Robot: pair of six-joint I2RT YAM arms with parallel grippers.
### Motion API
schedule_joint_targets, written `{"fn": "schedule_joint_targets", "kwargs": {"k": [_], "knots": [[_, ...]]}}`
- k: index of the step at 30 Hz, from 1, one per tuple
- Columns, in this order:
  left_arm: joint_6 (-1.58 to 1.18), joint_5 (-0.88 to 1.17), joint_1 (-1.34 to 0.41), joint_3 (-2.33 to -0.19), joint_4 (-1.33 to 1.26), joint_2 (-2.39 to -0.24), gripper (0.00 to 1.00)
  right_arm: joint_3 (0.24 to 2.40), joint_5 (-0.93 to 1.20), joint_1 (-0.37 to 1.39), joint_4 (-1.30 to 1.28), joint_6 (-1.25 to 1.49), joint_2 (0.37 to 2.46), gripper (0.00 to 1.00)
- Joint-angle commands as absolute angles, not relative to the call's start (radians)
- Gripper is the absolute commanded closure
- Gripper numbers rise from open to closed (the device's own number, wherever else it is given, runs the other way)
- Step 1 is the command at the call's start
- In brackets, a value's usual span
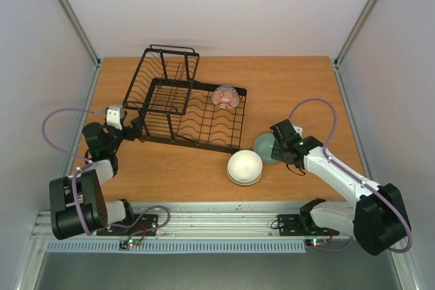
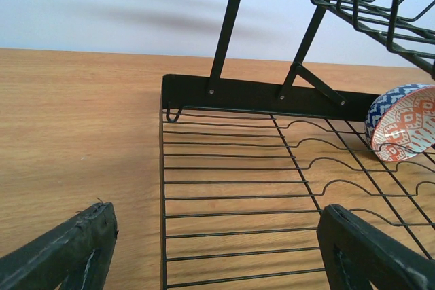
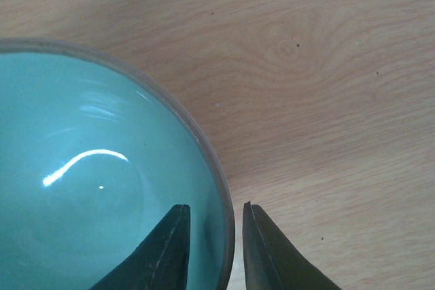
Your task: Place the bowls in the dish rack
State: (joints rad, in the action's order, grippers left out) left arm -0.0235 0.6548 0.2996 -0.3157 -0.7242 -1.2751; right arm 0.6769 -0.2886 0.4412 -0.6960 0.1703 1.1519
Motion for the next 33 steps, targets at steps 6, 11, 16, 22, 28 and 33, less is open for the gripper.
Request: {"fn": "schedule_joint_targets", "kwargs": {"k": [6, 11, 16, 22, 28, 33], "knots": [[-0.003, 0.689, 0.293, -0.310, -0.796, -1.252, 0.18, 0.665, -0.284, 0.436, -0.679, 0.192, 1.152, 0.88], [-0.002, 0.689, 0.293, -0.311, -0.796, -1.258, 0.18, 0.670, -0.319, 0.436, -0.721, 0.193, 1.118, 0.90], [-0.002, 0.690, 0.293, -0.314, -0.795, -1.264, 0.18, 0.668, -0.336, 0.436, -0.746, 0.179, 1.081, 0.97], [-0.003, 0.687, 0.293, -0.314, -0.792, -1.261, 0.18, 0.675, -0.363, 0.439, -0.769, 0.145, 1.017, 0.99], [-0.003, 0.690, 0.293, -0.316, -0.792, -1.265, 0.18, 0.730, -0.421, 0.439, -0.810, 0.070, 0.935, 0.99], [-0.005, 0.691, 0.293, -0.316, -0.792, -1.265, 0.17, 0.787, -0.464, 0.439, -0.805, 0.021, 0.908, 0.99]]}}
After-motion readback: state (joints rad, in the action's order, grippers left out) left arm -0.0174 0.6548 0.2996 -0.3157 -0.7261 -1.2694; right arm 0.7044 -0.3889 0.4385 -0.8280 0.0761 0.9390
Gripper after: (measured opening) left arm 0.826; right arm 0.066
